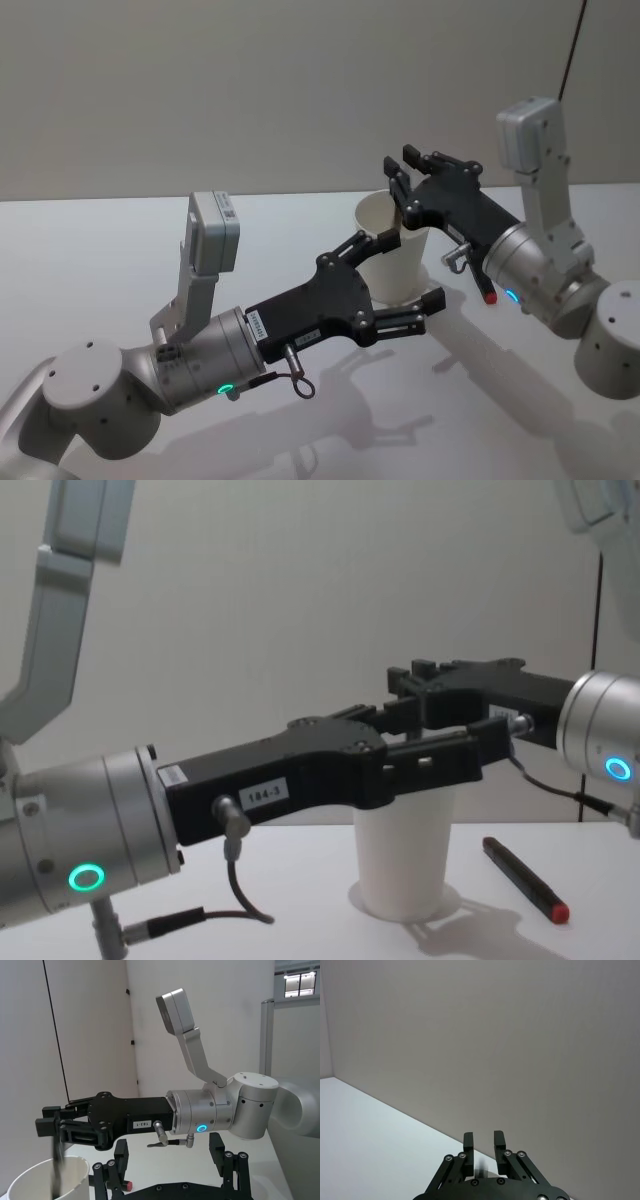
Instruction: Place the pen into the pen holder.
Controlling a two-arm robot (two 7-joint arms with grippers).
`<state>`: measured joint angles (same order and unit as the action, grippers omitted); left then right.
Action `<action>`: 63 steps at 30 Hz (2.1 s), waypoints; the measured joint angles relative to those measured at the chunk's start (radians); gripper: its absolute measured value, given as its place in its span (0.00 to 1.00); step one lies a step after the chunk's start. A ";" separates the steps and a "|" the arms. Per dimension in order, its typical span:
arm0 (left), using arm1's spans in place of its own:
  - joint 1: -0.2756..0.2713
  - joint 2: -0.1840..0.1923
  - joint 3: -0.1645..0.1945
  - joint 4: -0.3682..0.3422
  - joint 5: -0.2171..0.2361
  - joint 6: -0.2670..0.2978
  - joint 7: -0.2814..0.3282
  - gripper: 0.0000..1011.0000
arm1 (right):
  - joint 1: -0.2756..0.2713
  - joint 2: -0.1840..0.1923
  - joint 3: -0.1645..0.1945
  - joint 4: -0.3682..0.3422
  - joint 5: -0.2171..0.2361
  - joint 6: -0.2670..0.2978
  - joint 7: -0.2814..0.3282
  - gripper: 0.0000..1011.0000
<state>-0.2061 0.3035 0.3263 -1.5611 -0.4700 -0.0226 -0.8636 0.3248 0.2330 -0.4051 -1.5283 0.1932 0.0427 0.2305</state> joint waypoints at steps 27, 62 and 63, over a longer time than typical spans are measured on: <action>0.000 0.000 0.000 0.000 0.000 0.000 0.000 0.99 | 0.006 -0.008 0.003 0.004 0.020 0.016 0.006 0.99; -0.003 0.009 0.015 -0.007 0.031 0.004 0.100 0.99 | -0.122 0.076 0.091 -0.153 0.143 0.021 -0.056 0.99; -0.004 0.010 0.016 -0.007 0.034 0.004 0.110 0.99 | -0.130 0.077 0.095 -0.157 0.141 0.019 -0.060 0.99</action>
<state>-0.2099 0.3135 0.3426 -1.5683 -0.4360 -0.0184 -0.7532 0.1947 0.3098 -0.3106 -1.6850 0.3340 0.0621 0.1709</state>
